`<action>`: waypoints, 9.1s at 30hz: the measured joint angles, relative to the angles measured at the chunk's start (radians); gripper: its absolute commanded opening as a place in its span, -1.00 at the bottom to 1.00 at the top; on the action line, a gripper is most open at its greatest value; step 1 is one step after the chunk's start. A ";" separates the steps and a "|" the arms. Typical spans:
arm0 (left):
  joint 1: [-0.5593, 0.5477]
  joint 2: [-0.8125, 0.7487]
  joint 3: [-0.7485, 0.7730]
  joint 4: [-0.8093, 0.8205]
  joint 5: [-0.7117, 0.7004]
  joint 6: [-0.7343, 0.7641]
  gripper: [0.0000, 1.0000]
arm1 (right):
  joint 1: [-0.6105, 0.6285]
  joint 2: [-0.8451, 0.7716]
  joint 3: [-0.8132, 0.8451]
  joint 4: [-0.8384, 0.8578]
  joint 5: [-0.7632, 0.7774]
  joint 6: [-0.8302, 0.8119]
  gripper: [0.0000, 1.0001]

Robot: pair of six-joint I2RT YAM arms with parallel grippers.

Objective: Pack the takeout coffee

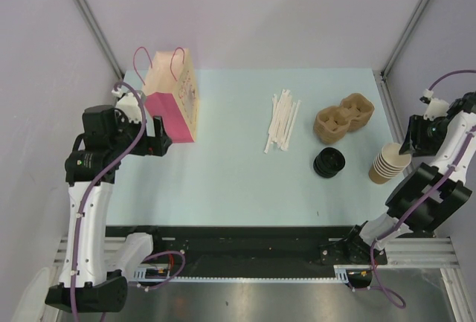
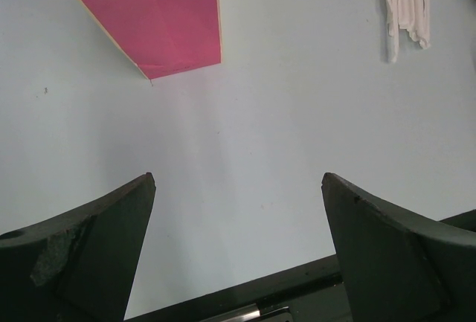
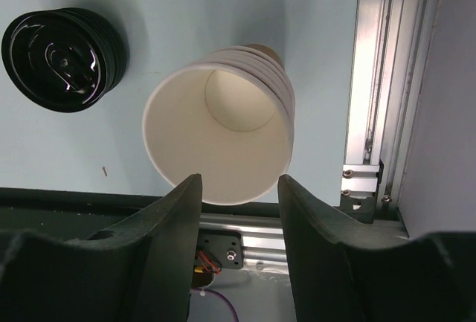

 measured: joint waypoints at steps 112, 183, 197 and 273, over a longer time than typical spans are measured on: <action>-0.045 -0.108 -0.214 0.189 0.180 0.056 0.99 | 1.360 0.338 -0.031 0.456 -0.058 0.402 -0.92; -0.234 -0.010 -0.251 0.293 0.313 0.124 0.99 | 0.758 0.023 -0.370 0.323 -0.021 0.214 -0.20; -0.238 -0.003 -0.250 0.293 0.313 0.124 0.99 | 0.755 0.050 -0.378 0.334 -0.037 0.227 -0.39; -1.120 -0.063 -0.428 0.645 0.125 1.151 0.72 | 1.296 -0.057 -0.175 -0.001 -0.946 -0.088 -1.00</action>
